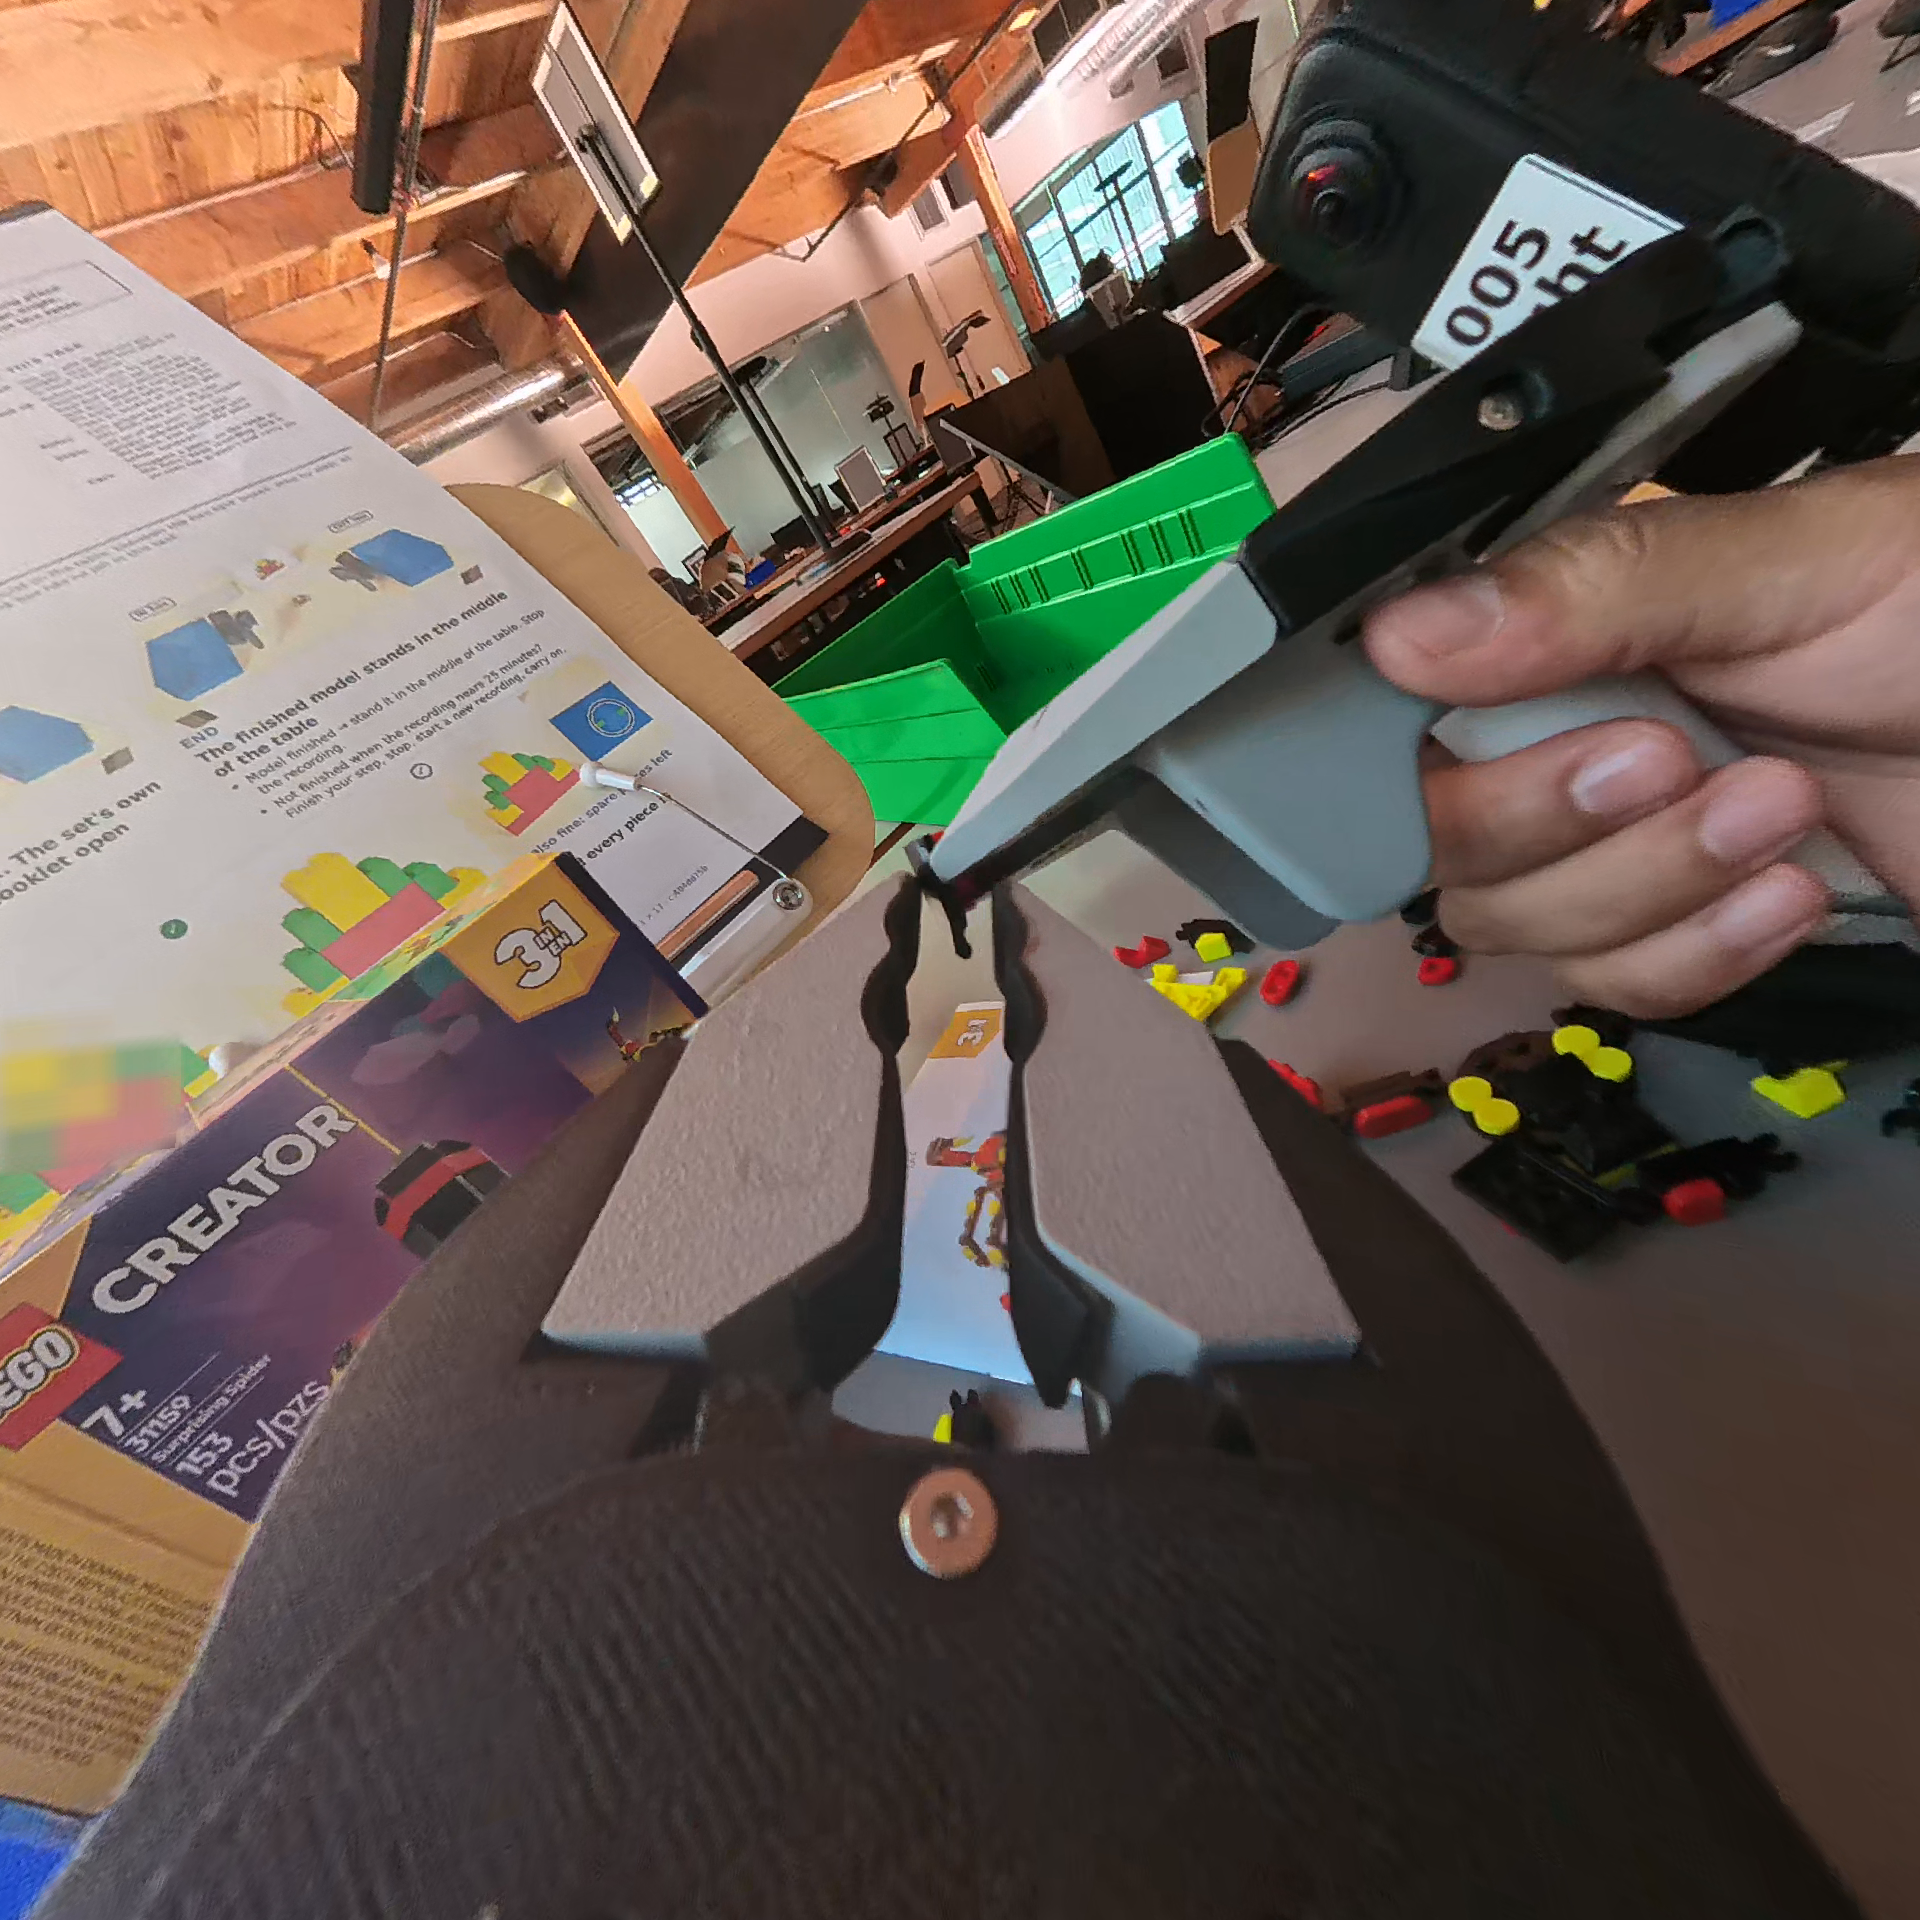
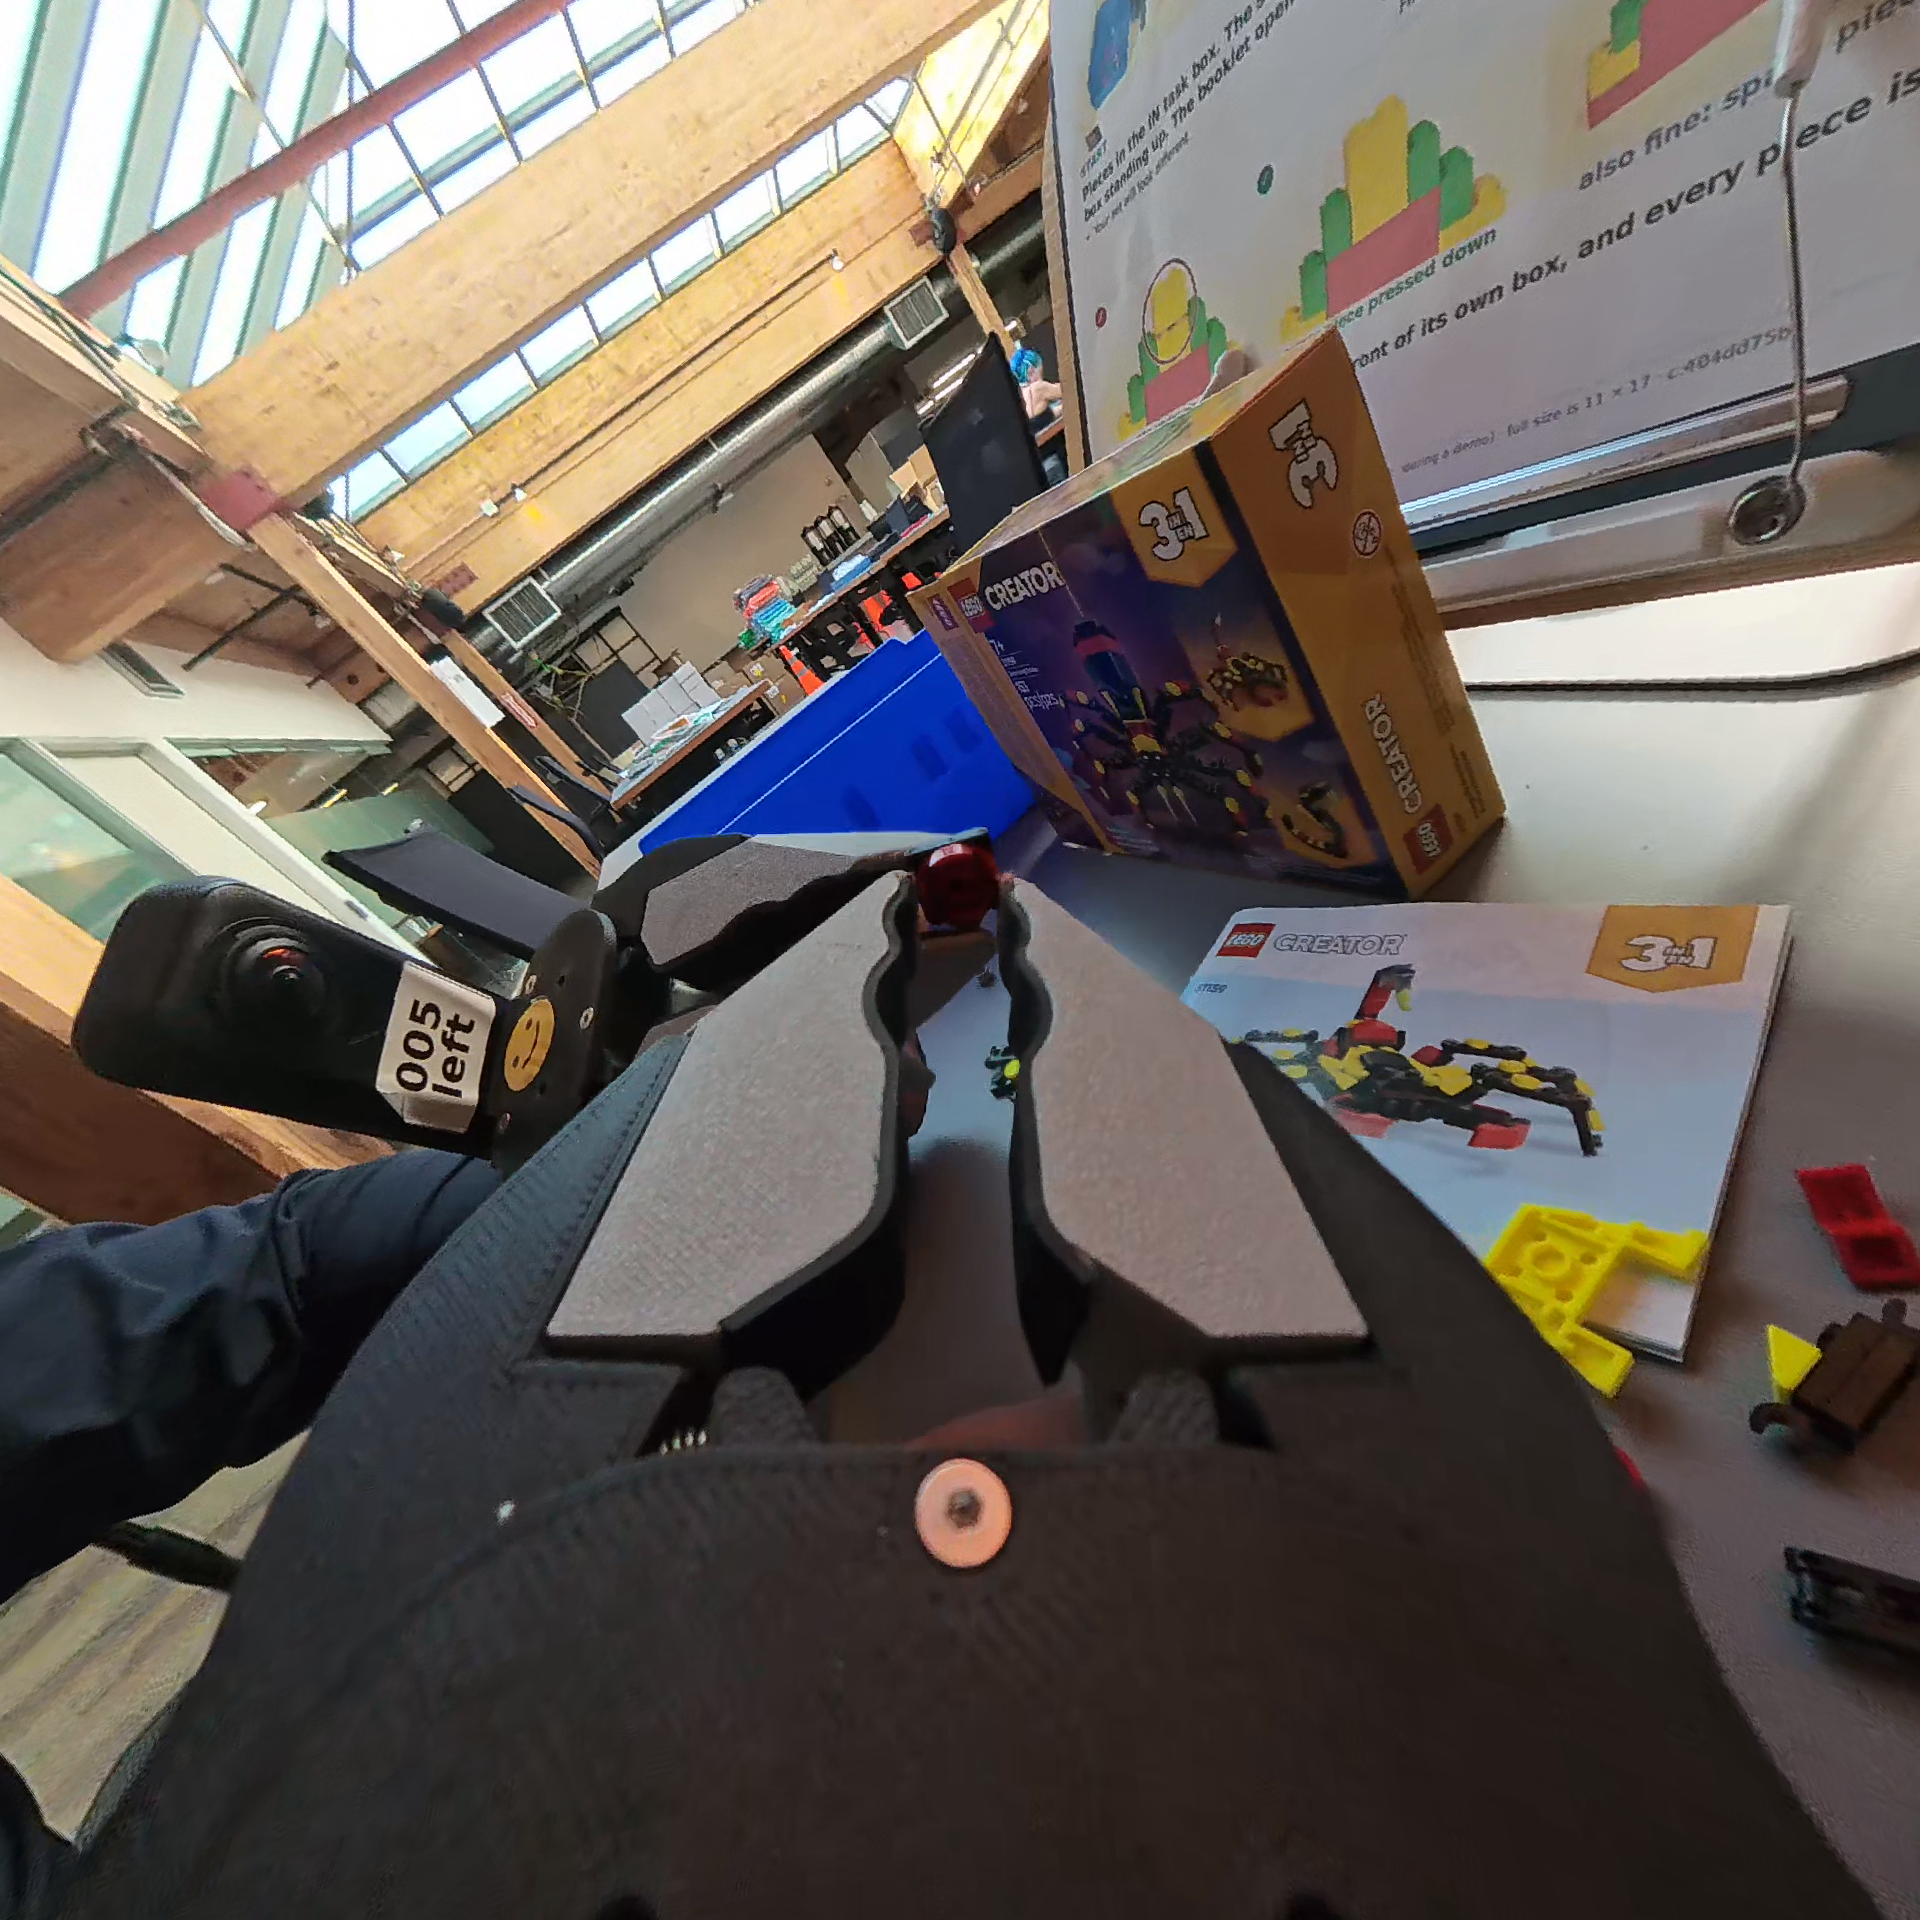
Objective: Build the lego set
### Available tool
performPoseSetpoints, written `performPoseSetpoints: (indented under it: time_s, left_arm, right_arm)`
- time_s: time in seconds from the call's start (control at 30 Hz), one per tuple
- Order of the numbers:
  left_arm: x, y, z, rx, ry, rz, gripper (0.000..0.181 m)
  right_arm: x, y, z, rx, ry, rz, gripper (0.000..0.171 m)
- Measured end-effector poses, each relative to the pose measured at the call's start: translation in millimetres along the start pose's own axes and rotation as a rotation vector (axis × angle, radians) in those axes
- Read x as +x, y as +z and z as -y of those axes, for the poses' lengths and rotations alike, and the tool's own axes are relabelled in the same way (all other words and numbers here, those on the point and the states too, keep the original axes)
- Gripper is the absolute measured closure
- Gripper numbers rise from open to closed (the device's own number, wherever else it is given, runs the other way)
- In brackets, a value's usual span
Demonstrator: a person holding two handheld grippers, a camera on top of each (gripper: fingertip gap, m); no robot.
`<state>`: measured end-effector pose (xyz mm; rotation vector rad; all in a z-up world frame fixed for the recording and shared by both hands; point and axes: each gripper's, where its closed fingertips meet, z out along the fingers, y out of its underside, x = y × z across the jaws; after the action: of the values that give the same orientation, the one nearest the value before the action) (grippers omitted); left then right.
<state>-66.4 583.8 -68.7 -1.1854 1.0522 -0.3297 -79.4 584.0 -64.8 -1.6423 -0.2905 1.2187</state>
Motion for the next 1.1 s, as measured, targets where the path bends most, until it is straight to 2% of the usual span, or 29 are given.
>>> performPoseSetpoints:
  time_s: [0.33,0.43,0.5,0.6,0.77,0.93,1.1]
  left_arm:
    - [-2,0,-5,-0.034,0.015,-0.012,0.178]
    - [-3,-1,-2,-0.023,-0.024,-0.038,0.179]
    - [-1,-3,3,-0.001,-0.051,-0.060,0.180]
    - [5,-3,5,0.012,-0.062,-0.094,0.180]
    - [9,-3,5,0.013,-0.079,-0.142,0.180]
    - [12,-3,2,-0.006,-0.036,-0.142,0.181]
    - [5,-1,-4,-0.032,-0.065,-0.119,0.180]
  right_arm:
    - [4,-1,1,-0.020,0.003,0.009,0.159]
    - [0,-2,2,-0.028,-0.042,0.043,0.159]
    - [-3,-2,2,-0.034,-0.082,0.050,0.153]
    - [-8,-3,0,-0.035,-0.151,0.065,0.155]
    - [-6,-6,-4,-0.134,-0.243,0.077,0.156]
    - [-4,-8,-7,-0.165,-0.199,0.117,0.156]
    - [4,-12,-3,-0.175,-0.278,0.051,0.158]
